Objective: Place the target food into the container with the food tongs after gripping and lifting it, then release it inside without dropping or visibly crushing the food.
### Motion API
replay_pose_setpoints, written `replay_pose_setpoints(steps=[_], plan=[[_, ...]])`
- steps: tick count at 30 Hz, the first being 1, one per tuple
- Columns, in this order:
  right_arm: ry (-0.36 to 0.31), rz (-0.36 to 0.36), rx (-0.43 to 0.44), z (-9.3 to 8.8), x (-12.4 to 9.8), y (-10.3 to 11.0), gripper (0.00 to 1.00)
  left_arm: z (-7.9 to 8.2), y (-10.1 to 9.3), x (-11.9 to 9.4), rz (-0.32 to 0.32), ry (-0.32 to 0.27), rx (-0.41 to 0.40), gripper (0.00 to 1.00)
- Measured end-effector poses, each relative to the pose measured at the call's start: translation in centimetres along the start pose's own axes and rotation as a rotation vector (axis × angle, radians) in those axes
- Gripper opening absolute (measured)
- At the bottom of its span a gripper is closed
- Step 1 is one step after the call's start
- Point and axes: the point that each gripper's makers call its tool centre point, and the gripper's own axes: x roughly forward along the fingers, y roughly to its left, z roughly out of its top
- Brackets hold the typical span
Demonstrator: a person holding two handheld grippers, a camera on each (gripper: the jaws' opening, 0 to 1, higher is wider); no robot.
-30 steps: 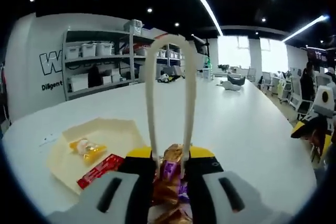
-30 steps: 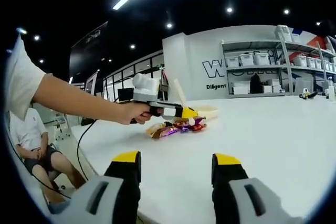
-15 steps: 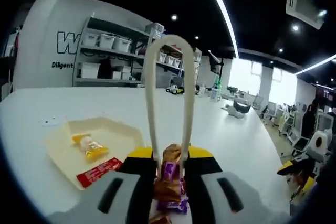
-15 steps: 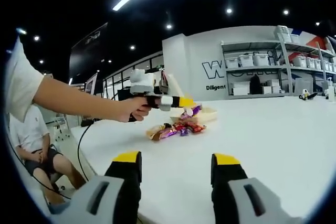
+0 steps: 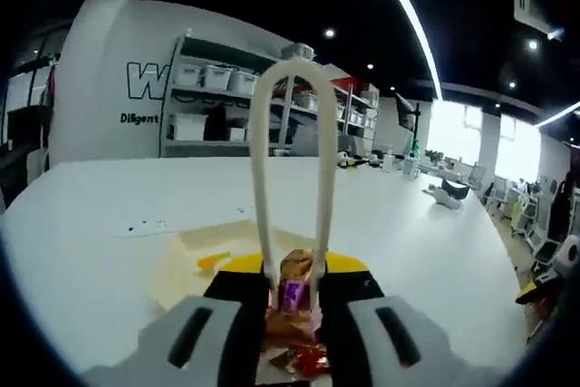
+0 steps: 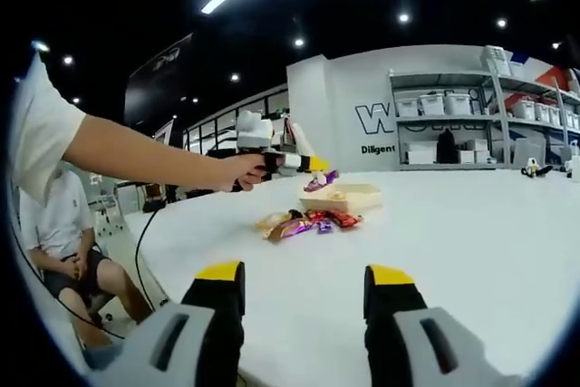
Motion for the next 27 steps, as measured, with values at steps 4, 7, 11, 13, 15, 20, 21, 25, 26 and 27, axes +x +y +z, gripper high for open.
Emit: replay_pose_setpoints(steps=[4,7,11,13,15,20,21,25,26,27], plan=[[-0.003,-0.009,0.005,0.2,0.0,-0.2,0.49,-1.9,0.5,0.7,0.023,0.047,0.026,0.20],[0.003,-0.014,0.003,-0.1,0.2,-0.3,0.49,-2.3,0.5,1.1,0.021,0.053,0.060,0.20],[0.014,-0.014,0.009,-0.5,0.5,-0.2,0.49,-2.4,0.8,1.6,0.023,0.041,0.094,0.23],[0.019,-0.010,0.005,-0.5,0.6,0.0,0.49,-2.5,1.4,1.9,0.051,0.036,0.092,0.24],[0.023,-0.010,0.001,-0.6,0.6,0.1,0.49,-2.2,1.8,2.1,0.068,0.021,0.108,0.25],[0.033,-0.023,-0.005,-0.7,0.6,-0.2,0.48,-1.8,1.7,1.8,0.073,0.004,0.129,0.26],[0.032,-0.025,-0.003,-0.6,0.6,-0.3,0.48,-1.6,1.5,1.7,0.063,-0.004,0.127,0.26],[0.025,-0.026,0.005,-0.4,0.6,-0.3,0.49,-0.5,1.2,1.4,0.060,-0.035,0.119,0.26],[0.027,-0.024,0.004,-0.4,0.7,-0.2,0.49,0.0,0.9,1.2,0.053,-0.054,0.117,0.26],[0.027,-0.024,0.001,-0.4,0.7,-0.1,0.49,0.4,0.7,1.0,0.046,-0.066,0.111,0.26]])
